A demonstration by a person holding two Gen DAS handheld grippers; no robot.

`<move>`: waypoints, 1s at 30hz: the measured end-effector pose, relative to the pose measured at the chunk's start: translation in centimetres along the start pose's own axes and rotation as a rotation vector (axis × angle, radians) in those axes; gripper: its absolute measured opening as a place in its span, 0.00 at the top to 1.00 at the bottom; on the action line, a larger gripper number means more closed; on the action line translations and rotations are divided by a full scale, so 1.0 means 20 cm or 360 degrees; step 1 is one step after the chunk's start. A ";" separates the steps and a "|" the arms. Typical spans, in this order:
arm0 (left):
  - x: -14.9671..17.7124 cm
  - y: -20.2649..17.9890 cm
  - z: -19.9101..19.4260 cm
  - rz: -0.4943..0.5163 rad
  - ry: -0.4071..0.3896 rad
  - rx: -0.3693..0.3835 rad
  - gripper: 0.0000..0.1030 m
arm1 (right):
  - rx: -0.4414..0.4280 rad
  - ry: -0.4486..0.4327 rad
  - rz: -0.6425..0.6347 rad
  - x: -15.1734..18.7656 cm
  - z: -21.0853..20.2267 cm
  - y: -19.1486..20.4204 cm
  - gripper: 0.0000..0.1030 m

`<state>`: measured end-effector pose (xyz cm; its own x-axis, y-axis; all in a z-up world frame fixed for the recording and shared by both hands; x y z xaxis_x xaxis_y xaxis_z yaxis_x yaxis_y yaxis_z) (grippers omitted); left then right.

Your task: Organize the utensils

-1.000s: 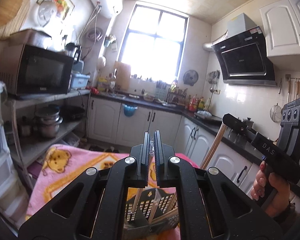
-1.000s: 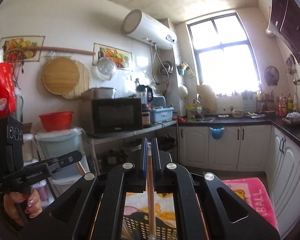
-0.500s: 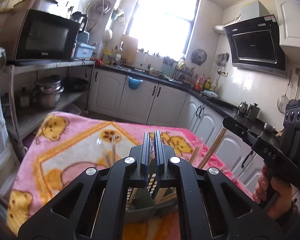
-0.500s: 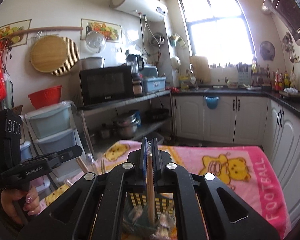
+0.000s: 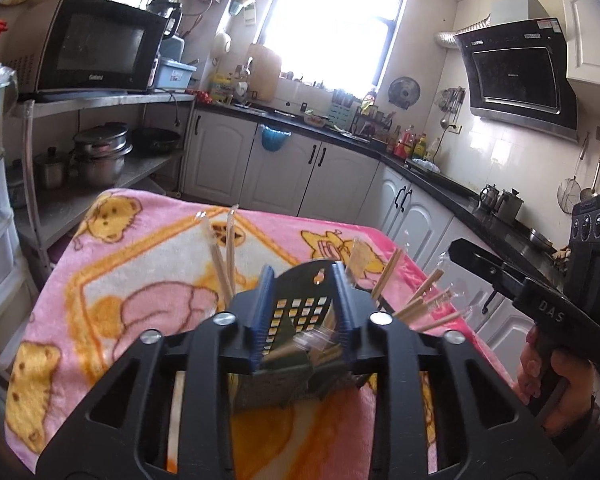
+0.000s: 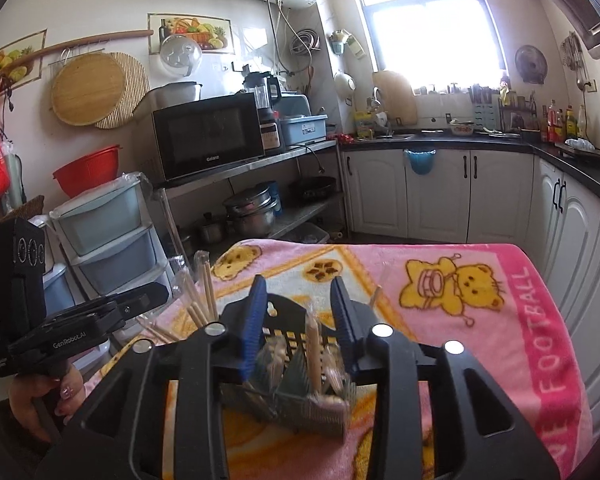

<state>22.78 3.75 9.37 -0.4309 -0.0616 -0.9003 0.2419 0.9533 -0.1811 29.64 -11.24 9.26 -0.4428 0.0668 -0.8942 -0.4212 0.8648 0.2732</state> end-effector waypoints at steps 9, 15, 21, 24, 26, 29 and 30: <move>0.07 0.01 -0.09 -0.0045 0.0007 0.0004 0.44 | 0.0023 0.0035 0.0002 0.10 -0.11 -0.03 0.48; 0.14 -0.02 -0.15 -0.0059 0.0010 0.0004 0.24 | 0.0064 0.0065 -0.0033 0.23 -0.16 -0.02 0.35; 0.26 -0.04 -0.16 -0.0066 0.0043 -0.0019 0.10 | 0.0099 0.0124 -0.0018 0.38 -0.16 -0.05 0.26; 0.34 -0.04 -0.14 -0.0074 0.0070 -0.0039 0.10 | 0.0125 0.0144 -0.0024 0.45 -0.14 -0.06 0.22; 0.39 -0.04 -0.12 -0.0087 0.0093 -0.0049 0.10 | 0.0145 0.0156 -0.0041 0.51 -0.13 -0.06 0.19; 0.46 -0.04 -0.09 -0.0089 0.0116 -0.0085 0.10 | 0.0174 0.0157 -0.0051 0.57 -0.12 -0.08 0.14; 0.48 -0.04 -0.09 -0.0087 0.0119 -0.0099 0.10 | 0.0185 0.0154 -0.0050 0.59 -0.12 -0.08 0.12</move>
<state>16.94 2.90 1.51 -0.5062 -0.0939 -0.8573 0.1628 0.9658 -0.2019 23.21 -13.03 -0.94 -0.5075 -0.0047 -0.8616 -0.3439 0.9180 0.1976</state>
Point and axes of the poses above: each gripper's, at about its wrist camera, not at the fingertips, and z roughly the way its jaws point, y to its left, x to its underside, the point moved 4 cm from there along z, roughly the way its jaws point, and after that the axes turned 7 degrees about z, right-handed, at the moved point
